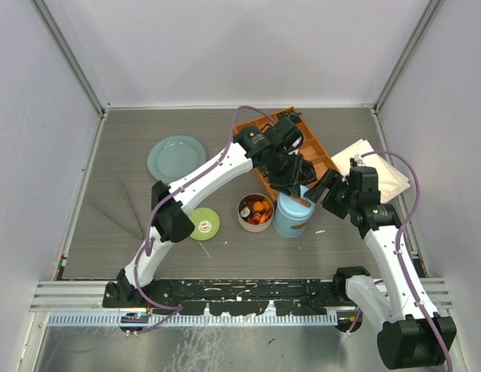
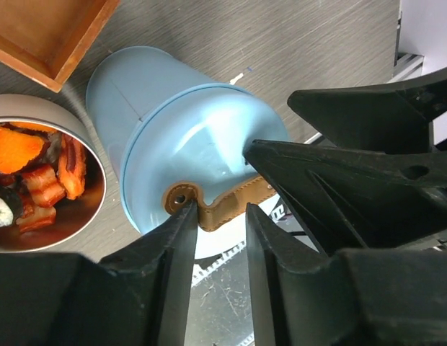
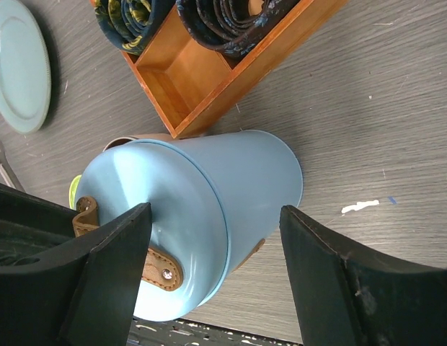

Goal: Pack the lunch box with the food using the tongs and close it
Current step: Close the box lid on the packing box.

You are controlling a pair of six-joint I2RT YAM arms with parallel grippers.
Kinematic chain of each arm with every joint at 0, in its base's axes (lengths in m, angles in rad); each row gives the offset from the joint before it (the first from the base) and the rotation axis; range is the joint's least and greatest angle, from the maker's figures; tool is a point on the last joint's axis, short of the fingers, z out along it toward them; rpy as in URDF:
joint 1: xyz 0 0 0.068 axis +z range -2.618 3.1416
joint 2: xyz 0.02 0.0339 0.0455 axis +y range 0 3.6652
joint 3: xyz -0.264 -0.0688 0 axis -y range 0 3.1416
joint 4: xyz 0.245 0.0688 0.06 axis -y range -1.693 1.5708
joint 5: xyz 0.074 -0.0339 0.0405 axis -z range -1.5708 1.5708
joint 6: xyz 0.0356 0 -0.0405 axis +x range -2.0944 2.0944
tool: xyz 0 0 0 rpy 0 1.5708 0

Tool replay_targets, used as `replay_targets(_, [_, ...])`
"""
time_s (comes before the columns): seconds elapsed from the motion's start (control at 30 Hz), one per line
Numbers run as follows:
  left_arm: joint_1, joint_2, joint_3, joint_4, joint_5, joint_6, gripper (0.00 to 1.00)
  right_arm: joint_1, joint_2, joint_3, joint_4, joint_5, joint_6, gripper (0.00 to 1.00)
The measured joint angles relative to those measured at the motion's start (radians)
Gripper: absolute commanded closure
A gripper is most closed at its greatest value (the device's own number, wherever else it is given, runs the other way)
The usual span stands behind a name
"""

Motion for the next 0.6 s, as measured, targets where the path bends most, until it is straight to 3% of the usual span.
replay_targets(0.17, [-0.001,-0.048,-0.074,0.068,0.000,0.002,0.46,0.000,-0.006,0.000,-0.006,0.000,-0.004,0.23])
replay_targets(0.37, [0.014,-0.108,-0.148,0.084,-0.026,0.011,0.35,0.000,-0.006,0.006,-0.022,0.000,-0.013,0.22])
replay_targets(0.6, [0.045,-0.283,-0.428,0.167,-0.049,0.003,0.41,0.000,0.007,0.019,-0.032,-0.005,-0.029,0.22])
